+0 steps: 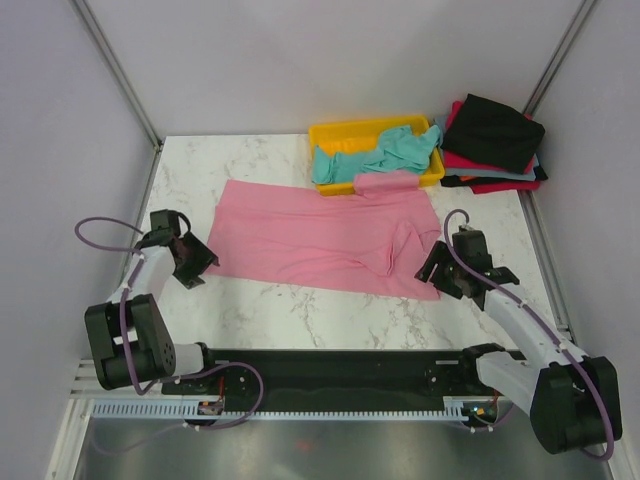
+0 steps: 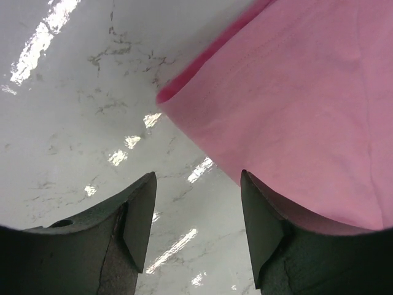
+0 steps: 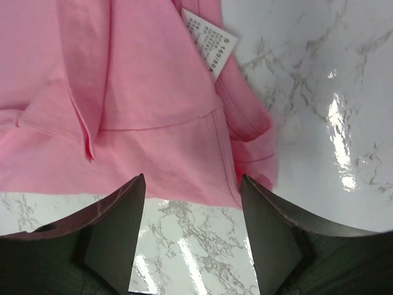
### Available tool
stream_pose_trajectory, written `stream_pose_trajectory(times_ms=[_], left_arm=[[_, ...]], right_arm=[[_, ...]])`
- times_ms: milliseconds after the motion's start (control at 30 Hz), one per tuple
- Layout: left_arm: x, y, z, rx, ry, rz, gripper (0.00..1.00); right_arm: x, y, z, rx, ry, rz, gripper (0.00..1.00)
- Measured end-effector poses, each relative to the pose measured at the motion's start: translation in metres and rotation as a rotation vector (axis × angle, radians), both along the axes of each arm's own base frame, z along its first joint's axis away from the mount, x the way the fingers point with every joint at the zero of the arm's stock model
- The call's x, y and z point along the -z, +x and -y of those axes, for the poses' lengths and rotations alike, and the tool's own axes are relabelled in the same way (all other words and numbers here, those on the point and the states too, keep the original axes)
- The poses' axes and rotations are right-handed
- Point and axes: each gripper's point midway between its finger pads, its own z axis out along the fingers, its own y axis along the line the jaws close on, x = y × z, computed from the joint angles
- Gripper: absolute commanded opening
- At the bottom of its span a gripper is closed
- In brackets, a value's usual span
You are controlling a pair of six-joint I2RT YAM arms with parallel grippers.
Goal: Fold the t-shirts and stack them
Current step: Fold the tshirt
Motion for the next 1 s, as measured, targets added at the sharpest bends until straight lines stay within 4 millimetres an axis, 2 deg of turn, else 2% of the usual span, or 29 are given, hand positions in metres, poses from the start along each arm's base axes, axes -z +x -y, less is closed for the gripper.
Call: stream_pose_trajectory(times_ms=[67, 333, 433, 467, 500, 567, 600, 633, 667, 733, 900, 1000], left_arm=[[0.009, -0.003, 0.002, -0.022, -0.011, -0.002, 0.64], [0.023, 0.003, 0.001, -0.086, -0.022, 0.05, 0.64], [0.027, 0.007, 0.0, -0.102, -0.023, 0.074, 0.62], [0.029, 0.008, 0.0, -0.107, -0.023, 0.077, 0.61], [0.031, 0.01, -0.001, -0.114, -0.023, 0.078, 0.6], [0.032, 0.016, -0.002, -0.125, -0.025, 0.097, 0.53], [0.032, 0.02, -0.003, -0.129, -0.025, 0.107, 0.5], [0.033, 0.025, -0.004, -0.134, -0.027, 0.12, 0.37], [0.033, 0.029, -0.004, -0.142, -0.03, 0.131, 0.25], [0.037, 0.037, -0.004, -0.152, -0.042, 0.143, 0.02], [0.036, 0.044, -0.004, -0.152, -0.049, 0.171, 0.02], [0.034, 0.035, -0.002, -0.152, -0.05, 0.163, 0.02]], right_arm=[[0.008, -0.009, 0.0, 0.011, 0.008, -0.03, 0.71], [0.024, -0.021, 0.003, 0.026, 0.003, -0.07, 0.71], [0.032, -0.025, 0.004, 0.029, -0.002, -0.09, 0.61], [0.034, -0.024, 0.004, 0.03, -0.004, -0.095, 0.53], [0.036, -0.024, 0.005, 0.03, -0.008, -0.1, 0.51], [0.04, -0.022, 0.006, 0.034, -0.016, -0.111, 0.48], [0.043, -0.022, 0.007, 0.035, -0.022, -0.119, 0.41], [0.045, -0.021, 0.007, 0.037, -0.026, -0.123, 0.33], [0.045, -0.02, 0.007, 0.037, -0.029, -0.122, 0.15], [0.048, -0.017, 0.009, 0.038, -0.043, -0.12, 0.0], [0.048, -0.003, 0.021, 0.086, -0.075, -0.1, 0.0], [0.045, 0.004, 0.041, 0.152, -0.116, -0.086, 0.0]])
